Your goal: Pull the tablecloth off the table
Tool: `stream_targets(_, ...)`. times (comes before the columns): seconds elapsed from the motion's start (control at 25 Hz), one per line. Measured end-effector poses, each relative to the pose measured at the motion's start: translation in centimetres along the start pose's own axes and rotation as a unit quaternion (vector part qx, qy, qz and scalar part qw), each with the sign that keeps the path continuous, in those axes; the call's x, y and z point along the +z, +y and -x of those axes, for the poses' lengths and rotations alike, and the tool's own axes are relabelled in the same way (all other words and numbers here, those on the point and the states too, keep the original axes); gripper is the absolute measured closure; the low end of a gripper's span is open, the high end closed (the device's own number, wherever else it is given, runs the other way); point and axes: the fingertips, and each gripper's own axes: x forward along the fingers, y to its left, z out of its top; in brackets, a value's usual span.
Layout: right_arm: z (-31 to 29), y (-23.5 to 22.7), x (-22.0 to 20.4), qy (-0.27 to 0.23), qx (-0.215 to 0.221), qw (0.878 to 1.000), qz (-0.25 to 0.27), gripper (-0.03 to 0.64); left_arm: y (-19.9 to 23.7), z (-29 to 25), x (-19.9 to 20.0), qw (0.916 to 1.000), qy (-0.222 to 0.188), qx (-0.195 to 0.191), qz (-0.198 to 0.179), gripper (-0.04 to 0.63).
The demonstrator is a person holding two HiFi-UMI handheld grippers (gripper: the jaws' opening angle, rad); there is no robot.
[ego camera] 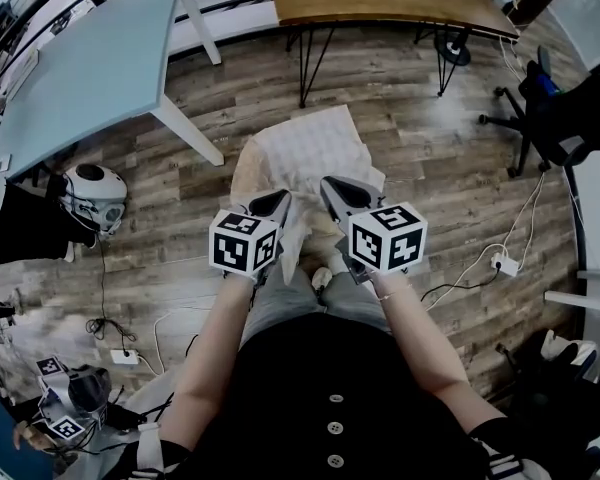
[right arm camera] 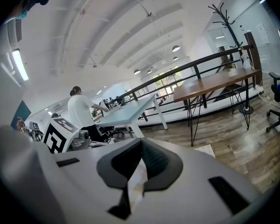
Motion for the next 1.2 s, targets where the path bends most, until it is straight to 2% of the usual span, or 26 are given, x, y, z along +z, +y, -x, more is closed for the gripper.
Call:
stream_targets(0.72, -0.2, 0.7, -0.8, 0.005, 0.007, 1.0, 0.006, 0.591, 0.2, 0.5, -0.5, 0.9998, -0.008, -0.004, 0.016, 0.578)
stream_targets(1.2, 0.0, 0.9, -1.6, 0.015, 0.014, 1.0, 0.008, 0.591, 0.5, 1.1, -0.6, 0.9993, -0.016, 0.01, 0.032, 0.578)
